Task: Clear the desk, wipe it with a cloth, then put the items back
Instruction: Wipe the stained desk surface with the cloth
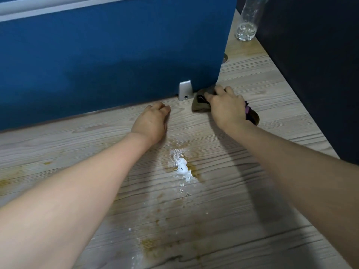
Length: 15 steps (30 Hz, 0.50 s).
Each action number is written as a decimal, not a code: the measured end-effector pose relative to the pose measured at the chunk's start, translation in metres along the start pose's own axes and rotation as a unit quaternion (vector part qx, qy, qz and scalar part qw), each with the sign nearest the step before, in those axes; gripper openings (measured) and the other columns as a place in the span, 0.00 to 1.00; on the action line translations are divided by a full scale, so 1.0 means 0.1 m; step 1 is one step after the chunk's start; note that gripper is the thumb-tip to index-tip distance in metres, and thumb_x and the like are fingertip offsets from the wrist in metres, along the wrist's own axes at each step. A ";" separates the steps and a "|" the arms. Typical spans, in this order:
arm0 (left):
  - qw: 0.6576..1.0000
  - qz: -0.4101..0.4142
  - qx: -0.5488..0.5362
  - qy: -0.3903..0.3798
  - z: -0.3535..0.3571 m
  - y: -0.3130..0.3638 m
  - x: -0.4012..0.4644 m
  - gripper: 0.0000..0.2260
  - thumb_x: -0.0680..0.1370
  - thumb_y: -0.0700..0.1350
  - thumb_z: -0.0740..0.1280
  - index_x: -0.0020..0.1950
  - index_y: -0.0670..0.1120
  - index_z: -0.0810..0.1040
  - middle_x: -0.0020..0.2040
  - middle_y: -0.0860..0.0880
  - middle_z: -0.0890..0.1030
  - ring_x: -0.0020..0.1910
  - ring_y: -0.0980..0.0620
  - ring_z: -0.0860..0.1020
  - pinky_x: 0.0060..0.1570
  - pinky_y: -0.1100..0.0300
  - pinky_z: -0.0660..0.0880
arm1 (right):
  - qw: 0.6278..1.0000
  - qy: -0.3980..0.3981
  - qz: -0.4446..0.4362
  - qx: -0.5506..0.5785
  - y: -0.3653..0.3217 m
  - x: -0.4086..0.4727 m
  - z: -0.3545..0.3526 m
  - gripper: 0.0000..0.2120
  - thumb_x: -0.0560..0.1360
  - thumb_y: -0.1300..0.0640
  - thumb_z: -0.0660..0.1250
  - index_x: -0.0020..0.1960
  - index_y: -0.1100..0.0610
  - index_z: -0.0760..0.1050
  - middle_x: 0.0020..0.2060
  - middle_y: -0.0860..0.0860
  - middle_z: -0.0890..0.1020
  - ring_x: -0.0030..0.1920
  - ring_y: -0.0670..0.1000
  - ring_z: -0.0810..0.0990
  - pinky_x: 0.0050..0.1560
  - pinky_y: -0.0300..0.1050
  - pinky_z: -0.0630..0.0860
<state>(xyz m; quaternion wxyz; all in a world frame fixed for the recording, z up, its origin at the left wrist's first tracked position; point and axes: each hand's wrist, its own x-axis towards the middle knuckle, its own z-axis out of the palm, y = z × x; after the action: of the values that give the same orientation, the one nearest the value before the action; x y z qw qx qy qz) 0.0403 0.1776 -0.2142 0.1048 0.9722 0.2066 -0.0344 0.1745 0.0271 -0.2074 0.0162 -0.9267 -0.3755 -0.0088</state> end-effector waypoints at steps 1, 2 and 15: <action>1.000 0.000 -0.001 -0.001 0.00 0.00 0.00 0.20 0.79 0.40 0.58 0.71 0.45 0.67 0.67 0.46 0.70 0.63 0.42 0.69 0.60 0.53 0.68 | 1.000 -0.016 -0.010 -0.004 0.10 0.02 -0.03 0.22 0.78 0.64 0.57 0.71 0.51 0.67 0.64 0.56 0.68 0.63 0.59 0.66 0.51 0.54 0.69; 1.000 0.001 -0.001 -0.002 0.00 0.00 0.00 0.20 0.79 0.40 0.59 0.71 0.45 0.67 0.67 0.46 0.69 0.63 0.42 0.69 0.60 0.53 0.68 | 1.000 -0.025 -0.012 -0.008 0.18 0.03 -0.05 0.22 0.78 0.65 0.57 0.70 0.51 0.67 0.63 0.56 0.69 0.62 0.59 0.67 0.51 0.54 0.69; 1.000 -0.009 -0.016 -0.016 -0.05 0.01 -0.01 0.21 0.78 0.40 0.59 0.72 0.46 0.67 0.68 0.46 0.68 0.64 0.43 0.67 0.64 0.54 0.66 | 0.997 -0.022 -0.063 0.032 0.10 -0.01 0.01 0.24 0.78 0.63 0.59 0.72 0.49 0.66 0.70 0.53 0.66 0.67 0.58 0.64 0.60 0.55 0.67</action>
<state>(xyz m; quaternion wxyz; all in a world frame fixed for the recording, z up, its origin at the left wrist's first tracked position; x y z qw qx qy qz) 0.0394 0.1775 -0.2092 0.1231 0.9679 0.2138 -0.0477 0.1807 0.0187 -0.2091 0.0367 -0.9000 -0.4338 0.0223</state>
